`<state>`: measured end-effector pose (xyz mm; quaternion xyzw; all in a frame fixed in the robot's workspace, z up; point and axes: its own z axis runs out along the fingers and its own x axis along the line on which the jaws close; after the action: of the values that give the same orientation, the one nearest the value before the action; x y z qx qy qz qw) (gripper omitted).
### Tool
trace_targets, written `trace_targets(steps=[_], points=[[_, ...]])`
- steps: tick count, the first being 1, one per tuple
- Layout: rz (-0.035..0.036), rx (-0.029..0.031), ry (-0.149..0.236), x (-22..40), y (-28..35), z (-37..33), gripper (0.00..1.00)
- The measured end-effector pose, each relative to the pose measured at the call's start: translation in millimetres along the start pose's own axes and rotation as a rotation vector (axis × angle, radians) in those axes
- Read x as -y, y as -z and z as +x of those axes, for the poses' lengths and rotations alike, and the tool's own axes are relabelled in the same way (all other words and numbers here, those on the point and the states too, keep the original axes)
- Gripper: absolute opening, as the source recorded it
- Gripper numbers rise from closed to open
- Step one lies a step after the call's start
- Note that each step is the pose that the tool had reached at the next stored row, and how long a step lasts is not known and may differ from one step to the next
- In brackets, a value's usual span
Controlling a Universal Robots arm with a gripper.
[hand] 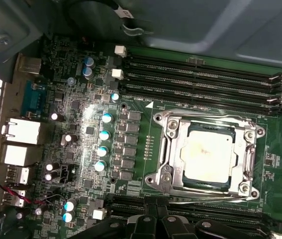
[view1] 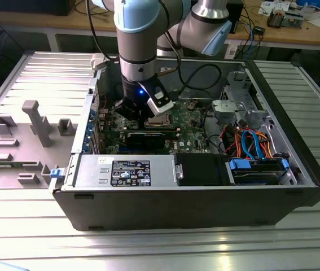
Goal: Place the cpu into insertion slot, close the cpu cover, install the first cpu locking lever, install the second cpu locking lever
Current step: 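Install the second cpu locking lever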
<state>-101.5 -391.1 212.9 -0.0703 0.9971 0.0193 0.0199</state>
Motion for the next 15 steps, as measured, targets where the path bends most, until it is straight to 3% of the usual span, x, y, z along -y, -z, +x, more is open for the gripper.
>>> trace_targets(steps=[4,6,7,12,15], points=[[-0.0064,0.0005,0.005,0.0,-0.9,0.9,0.11],[-0.0207,0.0028,0.004,-0.1,-1.3,1.3,0.11],[-0.0331,0.0046,0.004,0.9,-1.5,1.5,0.11],[-0.0594,0.0084,0.003,7.3,-3.0,2.6,0.11],[-0.0827,0.0117,0.002,8.6,-3.3,3.0,0.11]])
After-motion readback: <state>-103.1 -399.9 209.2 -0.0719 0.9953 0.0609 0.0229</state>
